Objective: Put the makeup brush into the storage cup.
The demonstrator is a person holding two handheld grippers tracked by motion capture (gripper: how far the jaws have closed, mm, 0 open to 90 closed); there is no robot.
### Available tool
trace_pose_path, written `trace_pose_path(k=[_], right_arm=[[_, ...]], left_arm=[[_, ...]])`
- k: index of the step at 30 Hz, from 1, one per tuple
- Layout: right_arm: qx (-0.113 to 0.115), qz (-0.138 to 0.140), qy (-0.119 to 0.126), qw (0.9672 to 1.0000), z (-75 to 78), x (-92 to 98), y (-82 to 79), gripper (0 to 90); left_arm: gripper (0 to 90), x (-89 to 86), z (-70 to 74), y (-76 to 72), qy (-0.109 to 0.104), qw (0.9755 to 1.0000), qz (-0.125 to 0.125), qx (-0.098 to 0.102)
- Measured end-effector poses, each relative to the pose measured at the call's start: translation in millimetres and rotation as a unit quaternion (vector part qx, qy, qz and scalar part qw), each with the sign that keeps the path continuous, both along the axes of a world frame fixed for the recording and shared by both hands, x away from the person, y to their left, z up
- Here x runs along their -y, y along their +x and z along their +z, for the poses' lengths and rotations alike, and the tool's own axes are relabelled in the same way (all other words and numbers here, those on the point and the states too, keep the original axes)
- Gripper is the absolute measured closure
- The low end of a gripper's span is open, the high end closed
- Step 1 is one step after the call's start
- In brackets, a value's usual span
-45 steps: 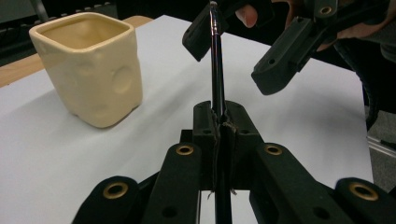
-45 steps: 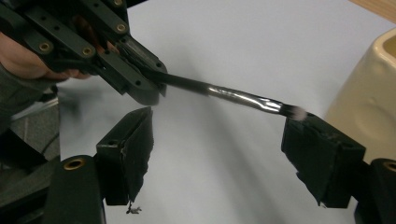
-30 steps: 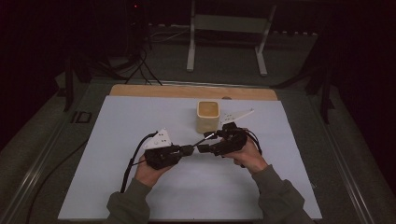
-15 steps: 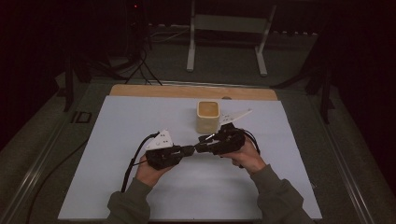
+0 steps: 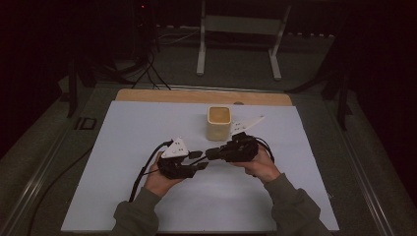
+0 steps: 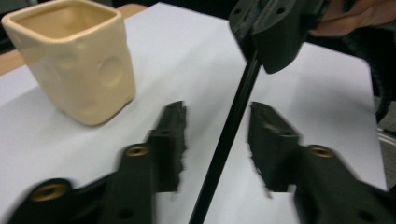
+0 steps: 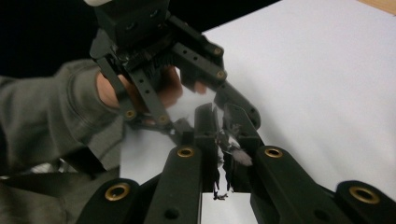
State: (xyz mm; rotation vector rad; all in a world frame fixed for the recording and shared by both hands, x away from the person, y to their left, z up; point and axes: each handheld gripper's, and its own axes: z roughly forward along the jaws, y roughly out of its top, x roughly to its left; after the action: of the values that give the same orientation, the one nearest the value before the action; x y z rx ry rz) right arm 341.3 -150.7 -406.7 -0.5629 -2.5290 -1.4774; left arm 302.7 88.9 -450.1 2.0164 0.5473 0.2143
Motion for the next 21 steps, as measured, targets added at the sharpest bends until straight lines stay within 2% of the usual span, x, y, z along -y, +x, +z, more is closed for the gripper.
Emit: trace_pose_path(k=[2, 4, 5, 11, 17, 21], right_arm=[[0.011, 0.001, -0.012, 0.9999, 2.0, -1.0, -1.3, 84.8], [0.027, -0.002, -0.035, 0.9990, 4.3, -2.4, -3.1, 84.8], [0.028, -0.001, -0.038, 0.9989, 5.0, -3.0, -3.8, 84.8], [0.047, -0.001, -0.081, 0.9956, 7.1, -8.6, -7.0, 84.8], [0.061, -0.007, -0.107, 0.9924, 9.7, -12.6, -6.6, 84.9], [0.065, -0.014, -0.127, 0.9897, 12.6, -13.1, -4.7, 84.8]], left_arm=[[47.4, -0.1, 0.6, -0.5, 0.005, 1.0000, 0.006, 0.000], [45.8, -0.8, 1.7, -0.9, 0.007, 0.9999, 0.008, 0.003], [44.8, -1.1, 2.3, -1.0, 0.009, 0.9999, 0.008, 0.005], [44.7, 1.3, 4.8, -3.0, 0.026, 0.9996, 0.008, 0.010], [46.8, 7.2, 4.4, -3.6, 0.050, 0.9986, 0.010, 0.011], [46.9, 8.0, 4.2, -3.3, 0.049, 0.9986, 0.013, 0.011]])
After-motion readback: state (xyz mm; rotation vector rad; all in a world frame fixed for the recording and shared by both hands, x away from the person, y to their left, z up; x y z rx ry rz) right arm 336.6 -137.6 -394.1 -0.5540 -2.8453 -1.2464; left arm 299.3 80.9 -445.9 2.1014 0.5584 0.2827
